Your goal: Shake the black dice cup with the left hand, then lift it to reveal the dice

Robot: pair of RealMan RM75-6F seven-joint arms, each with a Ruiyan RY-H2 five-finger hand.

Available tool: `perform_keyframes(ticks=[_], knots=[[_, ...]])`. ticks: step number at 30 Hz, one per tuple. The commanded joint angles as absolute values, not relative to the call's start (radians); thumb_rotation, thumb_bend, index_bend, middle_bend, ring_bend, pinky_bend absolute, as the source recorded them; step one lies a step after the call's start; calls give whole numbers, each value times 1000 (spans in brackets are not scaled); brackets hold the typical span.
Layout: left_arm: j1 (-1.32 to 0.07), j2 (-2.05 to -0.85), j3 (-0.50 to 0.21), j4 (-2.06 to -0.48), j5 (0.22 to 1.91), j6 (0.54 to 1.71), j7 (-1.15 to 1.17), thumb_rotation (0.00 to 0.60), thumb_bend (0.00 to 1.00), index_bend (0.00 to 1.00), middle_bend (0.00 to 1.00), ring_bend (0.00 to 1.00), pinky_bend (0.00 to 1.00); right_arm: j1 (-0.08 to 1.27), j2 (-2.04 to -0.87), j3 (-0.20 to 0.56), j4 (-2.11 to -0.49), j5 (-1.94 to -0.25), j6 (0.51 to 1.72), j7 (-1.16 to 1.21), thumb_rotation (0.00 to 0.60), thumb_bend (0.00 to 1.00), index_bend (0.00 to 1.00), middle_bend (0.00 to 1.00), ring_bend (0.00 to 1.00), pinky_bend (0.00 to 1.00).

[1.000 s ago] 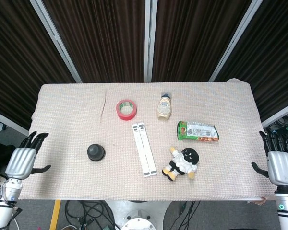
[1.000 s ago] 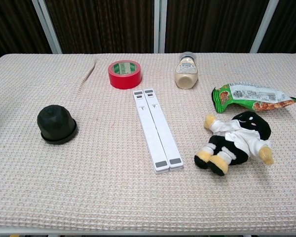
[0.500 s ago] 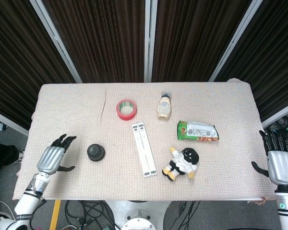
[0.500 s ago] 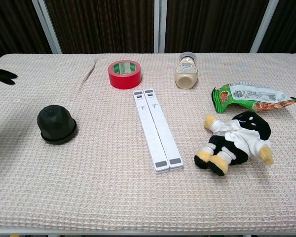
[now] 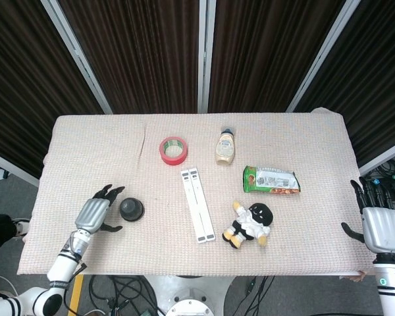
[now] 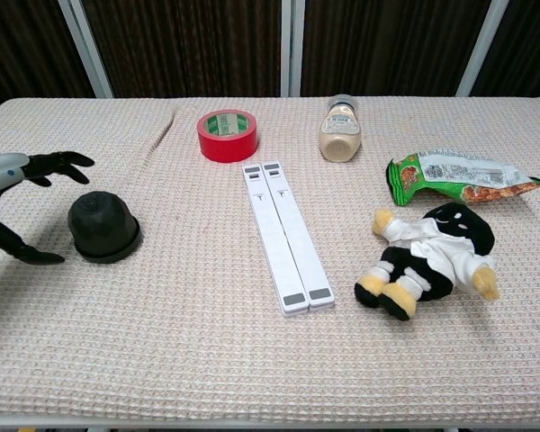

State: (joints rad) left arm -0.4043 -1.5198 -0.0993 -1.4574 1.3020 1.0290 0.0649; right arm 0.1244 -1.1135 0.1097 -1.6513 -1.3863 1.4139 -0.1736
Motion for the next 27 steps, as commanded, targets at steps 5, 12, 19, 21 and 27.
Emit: perform_keyframes(ticks=[5, 12, 19, 21, 27], knots=[[-433, -1553, -104, -1432, 1267, 989, 54, 600, 0, 84, 156, 0, 157, 131, -1115, 112, -1649, -1373, 1401, -182, 600, 85, 0, 0, 0, 0], [-447, -1581, -107, -1404, 1266, 996, 56, 600, 0, 85, 177, 33, 223, 126, -1124, 113, -1633, -1384, 1422, -167, 600, 87, 0, 0, 0, 0], [-452, -1600, -105, -1388, 1247, 990, 51, 600, 0, 85, 183, 35, 223, 127, -1124, 111, -1631, -1375, 1413, -166, 600, 89, 0, 0, 0, 0], [-456, -1608, -104, -1378, 1245, 987, 56, 600, 0, 85, 186, 35, 223, 128, -1124, 111, -1632, -1375, 1411, -169, 600, 89, 0, 0, 0, 0], [-464, -1624, -103, -1353, 1237, 980, 60, 600, 3, 90, 188, 35, 223, 129, -1127, 111, -1631, -1367, 1408, -173, 600, 90, 0, 0, 0, 0]])
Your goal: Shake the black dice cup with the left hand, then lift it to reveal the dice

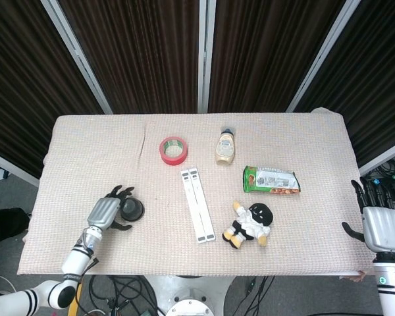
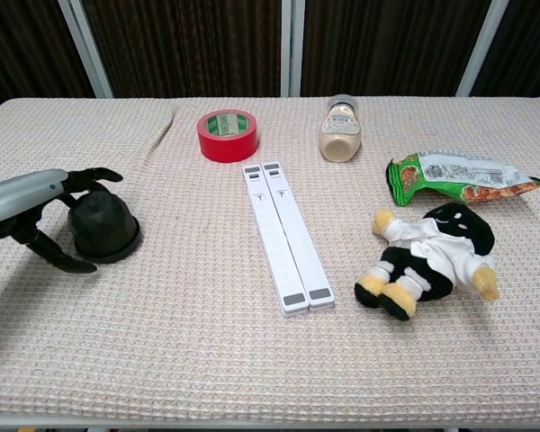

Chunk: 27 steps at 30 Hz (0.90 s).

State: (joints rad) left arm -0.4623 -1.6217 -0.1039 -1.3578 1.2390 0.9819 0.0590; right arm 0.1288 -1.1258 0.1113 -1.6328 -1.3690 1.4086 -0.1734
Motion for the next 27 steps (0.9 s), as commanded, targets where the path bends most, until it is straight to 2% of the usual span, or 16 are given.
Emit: perform_keyframes(ticks=[1, 27], knots=[[-466, -1627, -104, -1350, 1235, 980, 62, 600, 8, 97, 190, 35, 223, 129, -1128, 111, -1629, -1366, 1405, -172, 600, 90, 0, 0, 0, 0], [-481, -1673, -115, -1309, 1221, 979, 31, 600, 146, 175, 272, 85, 253, 140, -1138, 106, -1587, -1334, 1353, -125, 600, 90, 0, 0, 0, 0]])
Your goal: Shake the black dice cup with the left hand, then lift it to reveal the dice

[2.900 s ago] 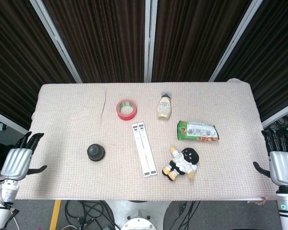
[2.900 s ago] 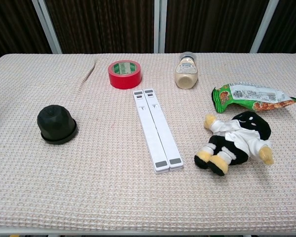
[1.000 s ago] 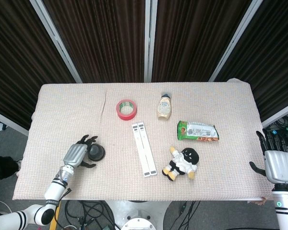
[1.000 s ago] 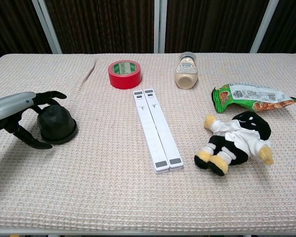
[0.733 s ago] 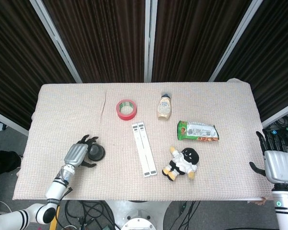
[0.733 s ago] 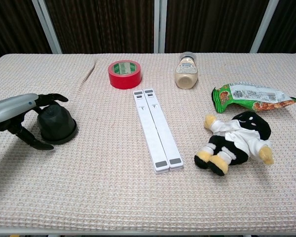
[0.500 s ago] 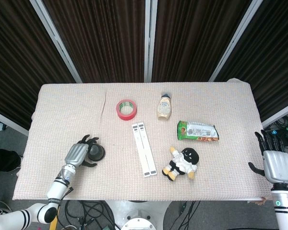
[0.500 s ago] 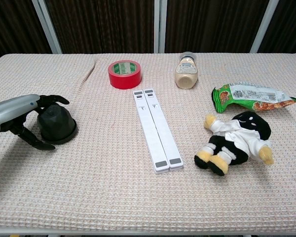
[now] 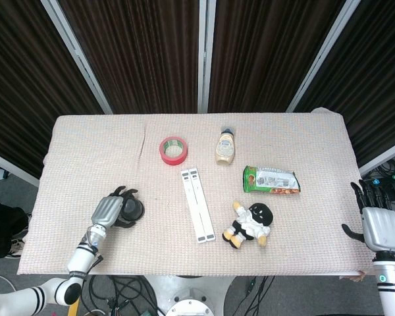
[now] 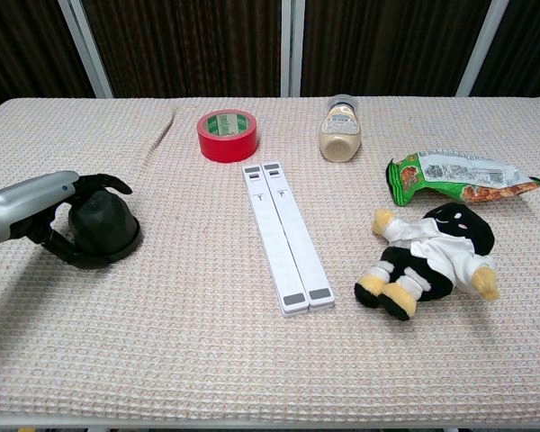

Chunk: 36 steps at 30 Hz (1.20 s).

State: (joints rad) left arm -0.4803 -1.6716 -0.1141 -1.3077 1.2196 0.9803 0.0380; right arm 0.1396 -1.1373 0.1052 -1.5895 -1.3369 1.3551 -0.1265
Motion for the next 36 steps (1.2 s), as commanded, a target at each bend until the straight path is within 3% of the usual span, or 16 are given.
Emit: perform_keyframes(ticks=[1, 8, 22, 27, 30, 36], knots=[[-481, -1673, -115, -1309, 1221, 979, 28, 600, 146, 175, 273, 89, 256, 140, -1138, 106, -1587, -1332, 1352, -125, 600, 90, 0, 0, 0, 0], [-479, -1681, -114, -1301, 1232, 991, 10, 600, 165, 209, 323, 125, 286, 141, -1139, 105, -1584, -1328, 1347, -123, 600, 91, 0, 0, 0, 0], [-475, -1646, -135, -1346, 1262, 1047, -6, 600, 240, 450, 421, 210, 360, 142, -1142, 105, -1579, -1323, 1342, -117, 600, 93, 0, 0, 0, 0], [-487, -1592, -155, -1393, 1257, 1048, 23, 600, 250, 457, 437, 228, 379, 139, -1147, 100, -1574, -1328, 1344, -111, 600, 93, 0, 0, 0, 0], [-507, -1530, -195, -1441, 1255, 1058, 53, 600, 250, 457, 439, 230, 380, 136, -1148, 96, -1575, -1344, 1352, -92, 600, 93, 0, 0, 0, 0], [-578, -1358, -352, -1637, 1238, 1108, 171, 600, 251, 455, 439, 234, 383, 132, -1134, 86, -1580, -1387, 1360, -27, 600, 97, 0, 0, 0, 0]])
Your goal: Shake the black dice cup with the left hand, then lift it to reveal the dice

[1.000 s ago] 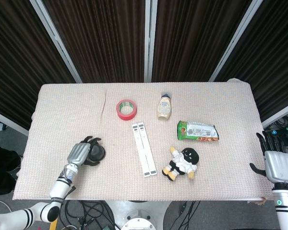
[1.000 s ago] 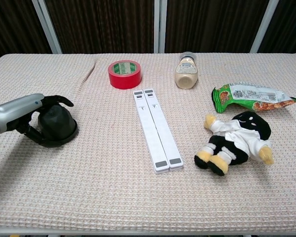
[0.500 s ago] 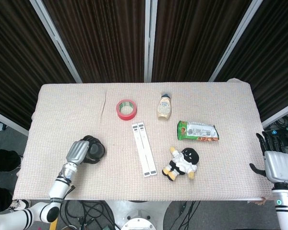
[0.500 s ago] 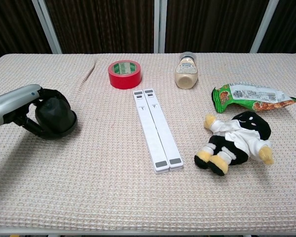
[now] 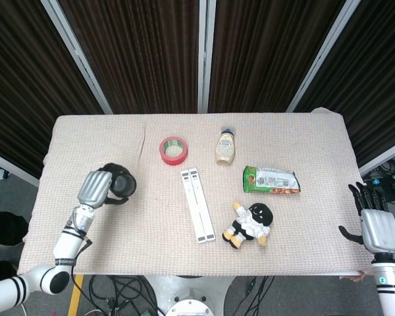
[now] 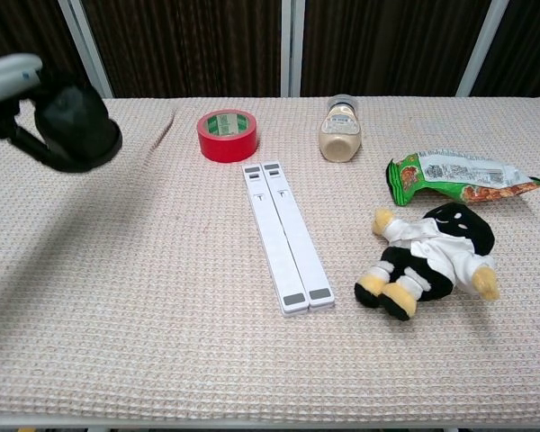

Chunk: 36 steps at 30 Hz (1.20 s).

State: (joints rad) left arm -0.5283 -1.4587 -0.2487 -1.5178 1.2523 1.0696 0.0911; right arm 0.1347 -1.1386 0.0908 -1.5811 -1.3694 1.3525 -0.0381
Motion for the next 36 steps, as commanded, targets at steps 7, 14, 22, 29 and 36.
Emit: perform_keyframes(ticks=[7, 14, 22, 29, 36], knots=[[-613, -1325, -438, -1762, 1188, 1209, 276, 600, 253, 468, 464, 265, 416, 128, -1141, 78, -1568, -1394, 1361, -16, 600, 98, 0, 0, 0, 0], [-659, -1329, -220, -1621, 876, 756, 243, 600, 253, 474, 464, 265, 416, 127, -1138, 80, -1570, -1395, 1364, -20, 600, 98, 0, 0, 0, 0], [-667, -1337, -400, -1724, 1199, 1151, 184, 600, 255, 481, 464, 265, 414, 128, -1145, 79, -1560, -1379, 1350, -20, 600, 97, 0, 0, 0, 0], [-657, -1391, -390, -1716, 1248, 1265, 195, 600, 255, 472, 464, 265, 414, 122, -1138, 77, -1559, -1388, 1359, -8, 600, 98, 0, 0, 0, 0], [-660, -1372, -195, -1623, 1040, 901, 167, 600, 254, 477, 469, 274, 417, 124, -1135, 81, -1560, -1383, 1355, -10, 600, 98, 0, 0, 0, 0]])
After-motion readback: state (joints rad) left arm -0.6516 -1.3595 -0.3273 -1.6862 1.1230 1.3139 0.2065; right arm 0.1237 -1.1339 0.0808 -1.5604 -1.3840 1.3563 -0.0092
